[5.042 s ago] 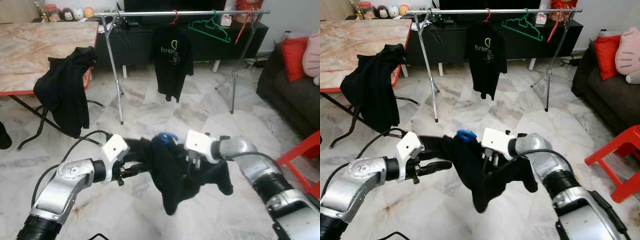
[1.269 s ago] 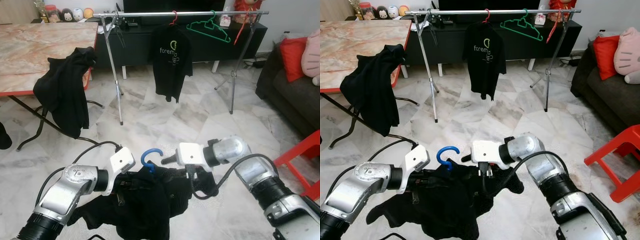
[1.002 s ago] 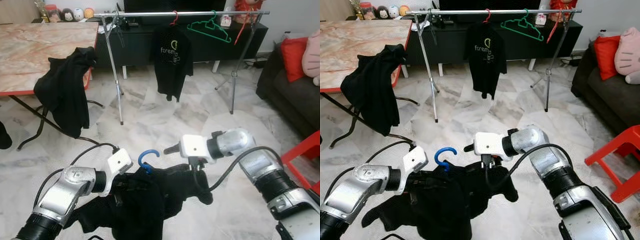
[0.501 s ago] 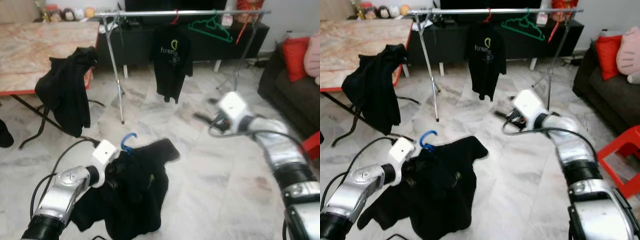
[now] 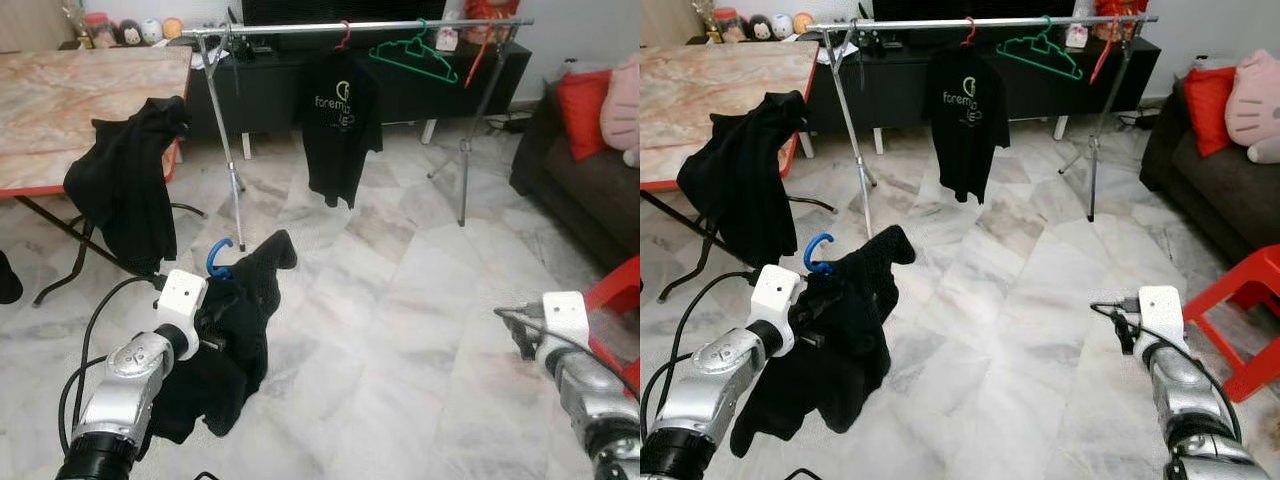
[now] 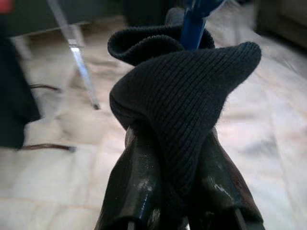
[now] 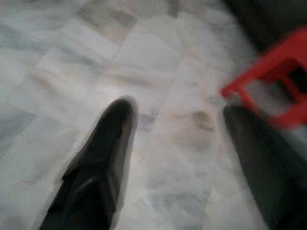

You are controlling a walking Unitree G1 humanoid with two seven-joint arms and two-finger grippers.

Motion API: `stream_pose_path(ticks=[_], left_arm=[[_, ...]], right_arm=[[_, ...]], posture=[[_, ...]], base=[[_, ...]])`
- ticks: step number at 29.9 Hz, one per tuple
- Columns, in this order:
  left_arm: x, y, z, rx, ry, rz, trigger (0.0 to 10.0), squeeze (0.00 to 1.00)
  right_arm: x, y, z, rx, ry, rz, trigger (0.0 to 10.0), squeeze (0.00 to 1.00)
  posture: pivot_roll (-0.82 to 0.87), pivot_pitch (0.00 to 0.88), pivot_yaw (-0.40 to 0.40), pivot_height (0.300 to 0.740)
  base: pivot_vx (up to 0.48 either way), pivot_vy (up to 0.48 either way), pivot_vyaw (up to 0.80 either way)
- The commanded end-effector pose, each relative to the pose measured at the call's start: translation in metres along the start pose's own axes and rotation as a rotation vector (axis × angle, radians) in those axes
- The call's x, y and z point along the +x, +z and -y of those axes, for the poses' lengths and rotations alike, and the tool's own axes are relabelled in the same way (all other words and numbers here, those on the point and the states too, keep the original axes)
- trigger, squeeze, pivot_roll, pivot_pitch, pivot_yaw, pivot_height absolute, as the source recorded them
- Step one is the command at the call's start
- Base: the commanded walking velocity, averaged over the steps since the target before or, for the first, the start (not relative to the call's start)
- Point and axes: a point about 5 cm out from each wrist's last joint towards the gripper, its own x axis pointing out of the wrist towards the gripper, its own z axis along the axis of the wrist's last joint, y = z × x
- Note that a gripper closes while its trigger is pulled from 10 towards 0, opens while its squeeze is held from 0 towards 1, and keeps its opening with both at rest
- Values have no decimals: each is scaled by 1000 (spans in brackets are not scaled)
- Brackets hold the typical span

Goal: Hang hanger

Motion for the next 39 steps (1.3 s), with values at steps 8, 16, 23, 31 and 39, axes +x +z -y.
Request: stream_pose_path(ticks=[8,16,23,31,39], left_arm=[[-24,-10,-3,-41,119,57,10000,0],[-29,-18,5,-32,120,52,10000,0],[-35,-21,3,-34,140,42,10000,0],[-35,-21,-3,-33,185,47,10000,0],[-37,-22,-8,-21,198,42,10000,0]], right_arm=[[-40,-129,-32,179,-105,-406,10000,0],[-51,-146,-78,-49,116,-418,10000,0],[-55,-148,-78,59,78,-370,10000,0],[-48,-128,-65,153,33,-154,10000,0],[-39,-100,-50,216,10,15,10000,0]], posture=[[-15,0,-2,740],[-1,0,-6,740],[-5,0,7,740],[-10,0,17,740],[-21,0,19,740]], base=[[0,0,0],[0,0,0],[0,0,0],[0,0,0],[0,0,0]])
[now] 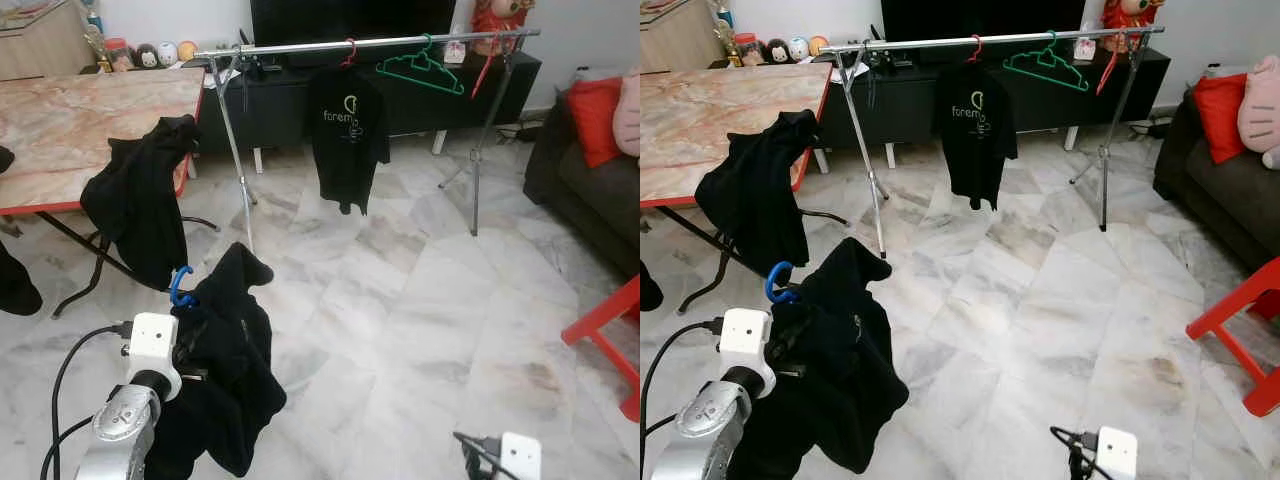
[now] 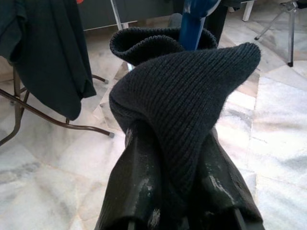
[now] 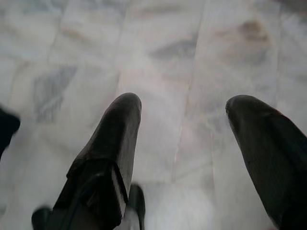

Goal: Hang hanger

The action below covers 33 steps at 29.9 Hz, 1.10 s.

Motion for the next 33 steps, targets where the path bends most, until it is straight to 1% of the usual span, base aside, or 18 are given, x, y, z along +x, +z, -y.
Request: stream_pose_path(ticks=[1,4,6,8,9,10,11,12,14,18,19,21,22,23,25,29,33], left_arm=[[2,10,-6,13,26,52,10000,0],[3,11,-6,11,34,60,10000,0],[4,11,-6,6,39,61,10000,0],[7,11,-5,6,40,58,10000,0],[8,11,-4,0,43,58,10000,0],[10,11,-3,-4,45,58,10000,0],[11,12,-2,-4,44,58,10000,0],[11,12,-2,-4,44,58,10000,0],[14,11,3,14,15,52,10000,0],[14,11,4,10,21,52,10000,0],[14,10,1,3,39,51,10000,0],[14,9,0,9,44,43,10000,0],[14,8,0,12,40,41,10000,0],[14,8,0,12,39,40,10000,0],[14,8,-1,12,40,39,10000,0],[16,10,0,20,27,39,10000,0],[17,11,1,14,24,45,10000,0]], right_arm=[[3,11,3,16,-16,50,10000,0],[4,14,3,27,5,70,10000,0],[4,12,1,-6,20,34,10000,0],[5,7,2,0,22,-19,10000,0],[5,3,1,12,35,-65,10000,0],[4,-3,1,-15,43,-127,10000,0],[4,-6,3,-22,36,-152,10000,0],[4,-6,3,-22,36,-152,10000,0],[2,-13,14,48,-47,-224,10000,0],[1,-14,18,62,-76,-244,10000,0],[3,-12,16,15,-34,-257,10000,0],[3,-12,16,-22,-17,-274,10000,0],[3,-13,16,51,-40,-272,10000,0],[3,-13,16,75,-49,-270,10000,0],[3,-12,16,78,-45,-260,10000,0],[4,-10,18,34,-42,-268,10000,0],[4,-9,19,47,-53,-255,10000,0]], posture=[[-18,0,17,740],[-21,0,15,740],[-30,0,14,740],[-44,0,9,740],[-45,0,9,740],[-45,0,9,740],[-45,0,6,740],[-45,0,6,740],[-43,0,0,740],[-39,0,-2,740],[-35,0,-2,740],[-36,0,-3,740],[-36,0,-3,740],[-39,0,0,740],[-39,0,0,740],[-40,0,3,740],[-46,0,5,740]], base=[[0,0,0],[0,0,0],[0,0,0],[0,0,0],[0,0,0],[0,0,0],[0,0,0],[0,0,0],[0,0,0],[0,0,0],[0,0,0],[0,0,0],[266,0,0],[300,0,0],[330,0,0],[391,0,0],[400,0,0]])
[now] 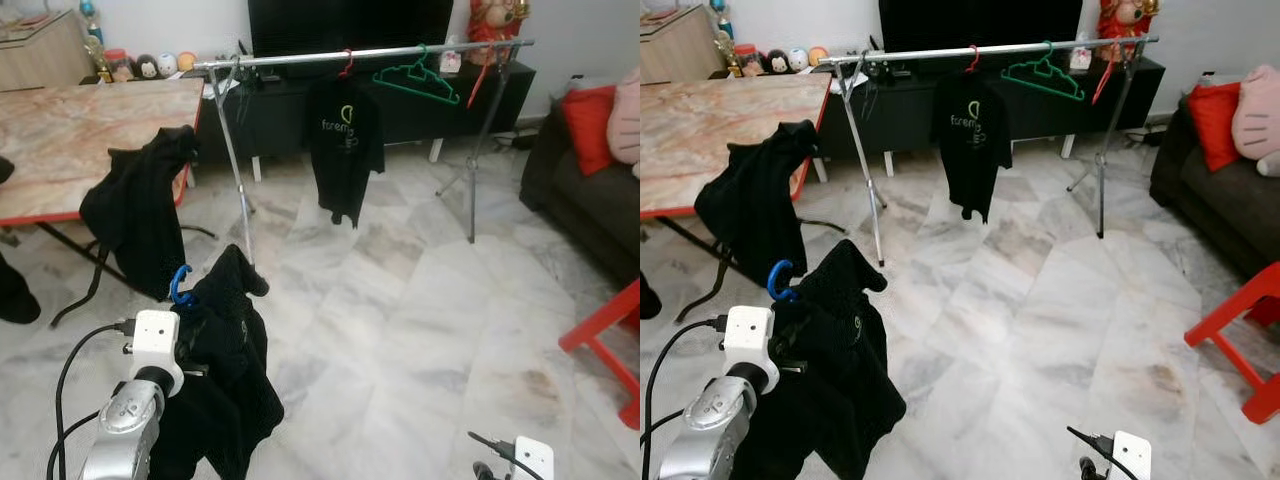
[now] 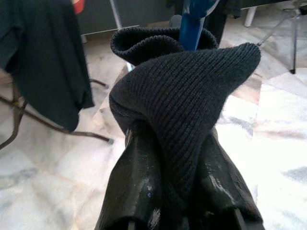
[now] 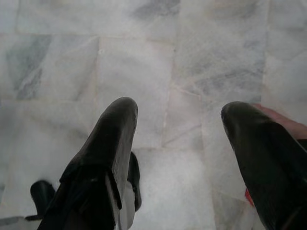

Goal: Hang hanger

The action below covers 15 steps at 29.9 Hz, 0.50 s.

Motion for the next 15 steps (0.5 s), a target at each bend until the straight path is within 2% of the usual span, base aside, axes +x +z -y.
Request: stream_pose_path(ticks=[1,11,15], left_arm=[[6,14,-1,29,-4,57,10000,0],[8,13,-1,39,-10,50,10000,0],[7,12,-2,43,-9,47,10000,0]], right_arm=[[0,3,3,15,-11,7,10000,0],[1,4,2,-13,6,-3,10000,0],[1,5,3,-31,0,-10,10000,0]], posture=[[-49,0,8,740],[-43,4,6,740],[-45,7,6,740]], base=[[416,0,0],[429,0,-763],[431,0,0]])
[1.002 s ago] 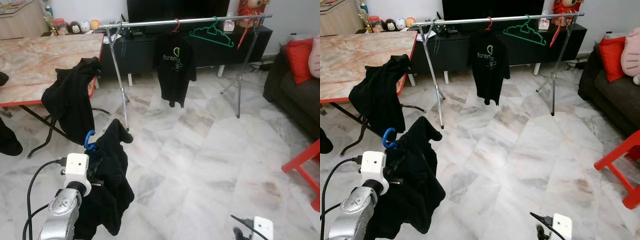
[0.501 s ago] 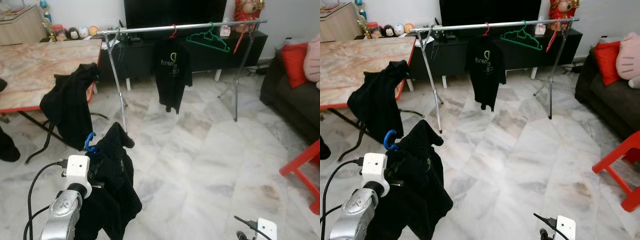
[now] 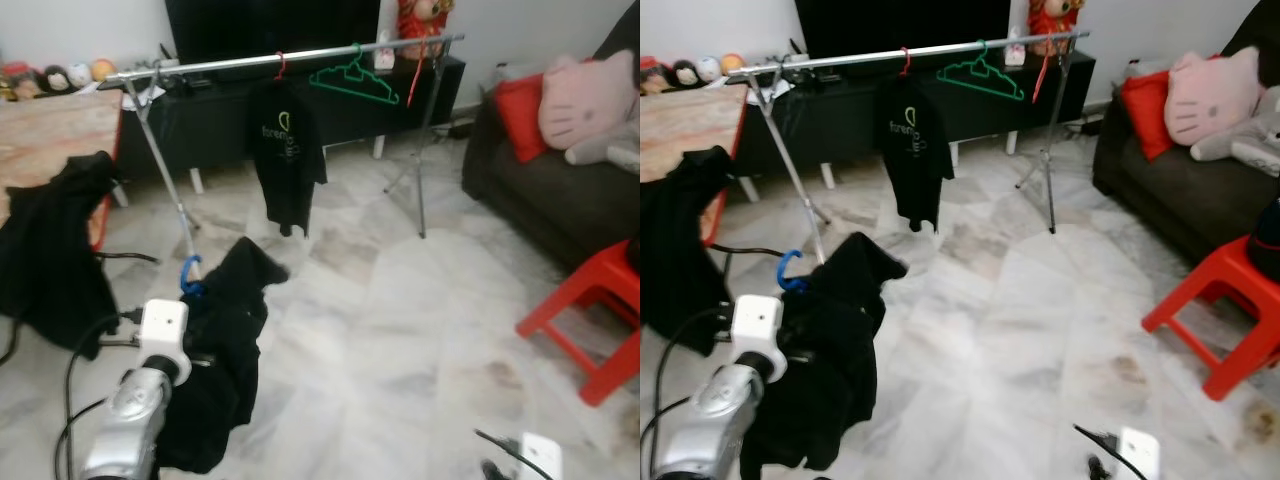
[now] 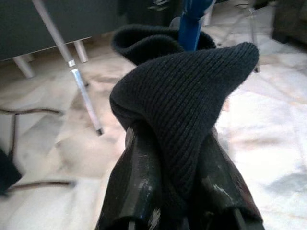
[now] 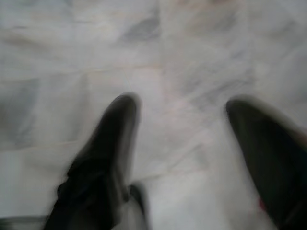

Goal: Hang hanger

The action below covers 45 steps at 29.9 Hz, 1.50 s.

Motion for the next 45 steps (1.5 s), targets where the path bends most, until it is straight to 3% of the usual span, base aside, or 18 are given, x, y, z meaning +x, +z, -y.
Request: stream_pose_path(ticks=[1,45], left_arm=[[5,13,5,27,-18,60,10000,0],[10,12,4,47,-6,41,10000,0]], right_arm=[[-2,-5,11,2,-28,-22,10000,0],[-1,0,6,-13,17,-12,10000,0]], posture=[[-45,7,6,740],[-41,0,3,740]], base=[[431,0,0],[430,0,0]])
